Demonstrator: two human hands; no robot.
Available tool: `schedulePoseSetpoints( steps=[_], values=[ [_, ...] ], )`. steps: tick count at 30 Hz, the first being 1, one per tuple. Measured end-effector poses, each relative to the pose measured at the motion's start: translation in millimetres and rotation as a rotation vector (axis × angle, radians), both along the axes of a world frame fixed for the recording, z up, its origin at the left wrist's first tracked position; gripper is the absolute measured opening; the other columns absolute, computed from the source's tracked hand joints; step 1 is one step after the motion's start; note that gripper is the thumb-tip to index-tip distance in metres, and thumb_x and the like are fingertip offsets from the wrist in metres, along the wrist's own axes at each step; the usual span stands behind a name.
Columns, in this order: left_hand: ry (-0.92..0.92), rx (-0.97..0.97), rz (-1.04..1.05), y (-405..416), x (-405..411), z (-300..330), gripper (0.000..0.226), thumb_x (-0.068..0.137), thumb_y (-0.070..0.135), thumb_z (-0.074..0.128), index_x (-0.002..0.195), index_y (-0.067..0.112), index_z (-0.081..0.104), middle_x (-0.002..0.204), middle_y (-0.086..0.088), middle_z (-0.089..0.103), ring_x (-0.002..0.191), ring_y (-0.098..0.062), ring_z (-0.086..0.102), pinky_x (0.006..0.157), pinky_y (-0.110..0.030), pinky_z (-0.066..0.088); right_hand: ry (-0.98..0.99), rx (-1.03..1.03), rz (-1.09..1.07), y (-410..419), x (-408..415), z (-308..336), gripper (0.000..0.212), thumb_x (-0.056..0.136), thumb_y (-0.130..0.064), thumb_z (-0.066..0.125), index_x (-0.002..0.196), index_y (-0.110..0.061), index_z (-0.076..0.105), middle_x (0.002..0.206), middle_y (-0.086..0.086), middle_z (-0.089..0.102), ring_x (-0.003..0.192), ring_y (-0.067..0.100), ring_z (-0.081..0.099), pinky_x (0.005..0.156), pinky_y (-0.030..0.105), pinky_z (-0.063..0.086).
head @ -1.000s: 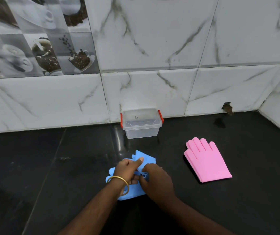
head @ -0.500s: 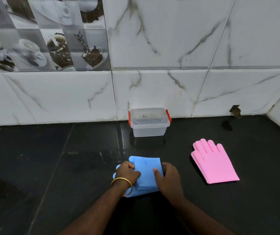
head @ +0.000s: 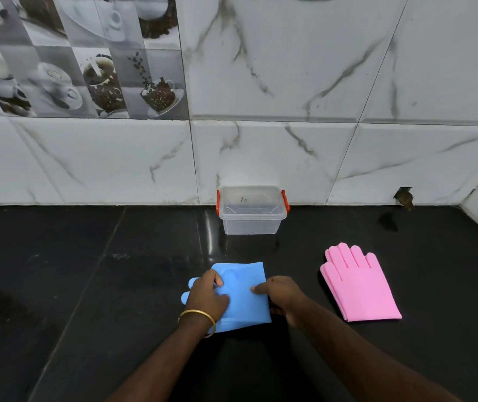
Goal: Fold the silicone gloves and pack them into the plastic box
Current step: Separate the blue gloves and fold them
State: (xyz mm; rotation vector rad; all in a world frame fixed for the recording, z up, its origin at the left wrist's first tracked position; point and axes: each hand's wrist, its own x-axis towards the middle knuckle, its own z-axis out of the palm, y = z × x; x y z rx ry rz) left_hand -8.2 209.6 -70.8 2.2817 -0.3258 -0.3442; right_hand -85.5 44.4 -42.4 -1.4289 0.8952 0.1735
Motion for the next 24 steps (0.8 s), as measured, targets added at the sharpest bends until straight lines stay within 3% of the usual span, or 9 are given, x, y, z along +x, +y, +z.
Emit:
schedulePoseSetpoints(
  steps=[2, 4, 6, 9, 11, 14, 17, 20, 24],
  values=[
    [-0.231, 0.04, 0.009, 0, -7, 14, 0.021, 0.069, 0.021, 0.076, 0.077, 0.024, 0.057, 0.092, 0.0, 0.046, 0.069, -0.014, 0.049, 0.065, -0.018, 0.038, -0.117, -0.193, 0.032, -1, 4, 11, 0.015, 0.076, -0.014, 0.078, 0.081, -0.004, 0.067, 0.085, 0.01, 0.071, 0.073, 0.018, 0.066, 0.056, 0.027, 0.05],
    [-0.32, 0.017, 0.037, -4, -12, 31, 0.025, 0.075, 0.041, 0.072, 0.064, 0.024, 0.057, 0.076, 0.005, 0.052, 0.067, -0.02, 0.052, 0.062, -0.028, 0.041, -0.238, -0.461, 0.084, -3, 8, 31, 0.015, 0.074, -0.018, 0.077, 0.079, -0.007, 0.068, 0.079, 0.004, 0.069, 0.07, 0.013, 0.061, 0.06, 0.025, 0.047],
    [0.078, -0.23, 0.14, -10, -13, 60, 0.053, 0.076, 0.07, 0.054, 0.057, 0.02, 0.058, 0.057, 0.008, 0.057, 0.053, -0.018, 0.053, 0.051, -0.026, 0.041, -0.375, -0.716, 0.168, -5, 9, 58, 0.01, 0.073, -0.021, 0.072, 0.079, -0.016, 0.067, 0.074, -0.006, 0.065, 0.066, 0.007, 0.057, 0.061, 0.023, 0.046],
    [0.92, -0.642, 0.209, -17, -4, 87, 0.096, 0.065, 0.092, 0.039, 0.089, 0.006, 0.073, 0.081, -0.009, 0.073, 0.062, -0.024, 0.069, 0.058, -0.03, 0.055, -0.584, -1.174, 0.462, -1, 2, 88, 0.012, 0.077, -0.031, 0.056, 0.078, -0.023, 0.065, 0.073, -0.007, 0.063, 0.069, 0.011, 0.057, 0.066, 0.032, 0.05],
    [1.049, -0.831, 0.25, -18, 0, 95, 0.086, 0.068, 0.081, 0.056, 0.104, 0.004, 0.072, 0.098, -0.017, 0.074, 0.08, -0.031, 0.073, 0.069, -0.039, 0.059, -0.656, -1.504, 0.602, 5, -6, 94, 0.019, 0.079, -0.035, 0.052, 0.082, -0.025, 0.067, 0.079, -0.007, 0.066, 0.074, 0.014, 0.06, 0.072, 0.032, 0.051],
    [0.992, -0.94, 0.314, -20, -3, 97, 0.043, 0.086, 0.025, 0.069, 0.121, 0.002, 0.062, 0.106, -0.02, 0.073, 0.086, -0.033, 0.073, 0.064, -0.042, 0.061, -0.763, -1.66, 0.622, 8, -22, 83, 0.01, 0.071, -0.029, 0.07, 0.08, -0.026, 0.071, 0.08, -0.007, 0.071, 0.075, 0.015, 0.066, 0.076, 0.032, 0.053],
    [0.9, -0.879, 0.324, -18, -8, 89, 0.038, 0.085, 0.002, 0.065, 0.121, -0.005, 0.057, 0.105, -0.027, 0.07, 0.082, -0.036, 0.072, 0.058, -0.041, 0.062, -0.726, -1.351, 0.495, 6, -37, 64, 0.031, 0.073, -0.04, 0.072, 0.101, -0.027, 0.072, 0.103, -0.01, 0.069, 0.097, 0.011, 0.064, 0.089, 0.029, 0.049],
    [0.862, -0.847, 0.296, -1, -8, 81, 0.04, 0.081, 0.002, 0.069, 0.119, -0.001, 0.058, 0.104, -0.026, 0.071, 0.088, -0.038, 0.072, 0.063, -0.043, 0.062, -0.42, -0.612, 0.201, 12, -47, 56, 0.085, 0.067, -0.073, 0.067, 0.139, -0.032, 0.045, 0.136, -0.015, 0.047, 0.122, 0.005, 0.046, 0.102, 0.027, 0.041],
    [0.881, -0.851, 0.207, 25, -7, 69, 0.051, 0.074, 0.004, 0.075, 0.122, 0.006, 0.059, 0.111, -0.021, 0.071, 0.099, -0.039, 0.069, 0.078, -0.052, 0.059, -0.032, 0.334, 0.061, 18, -47, 51, 0.085, 0.063, -0.081, 0.063, 0.124, -0.021, 0.062, 0.114, 0.007, 0.067, 0.095, 0.022, 0.066, 0.074, 0.036, 0.055]
  ],
)
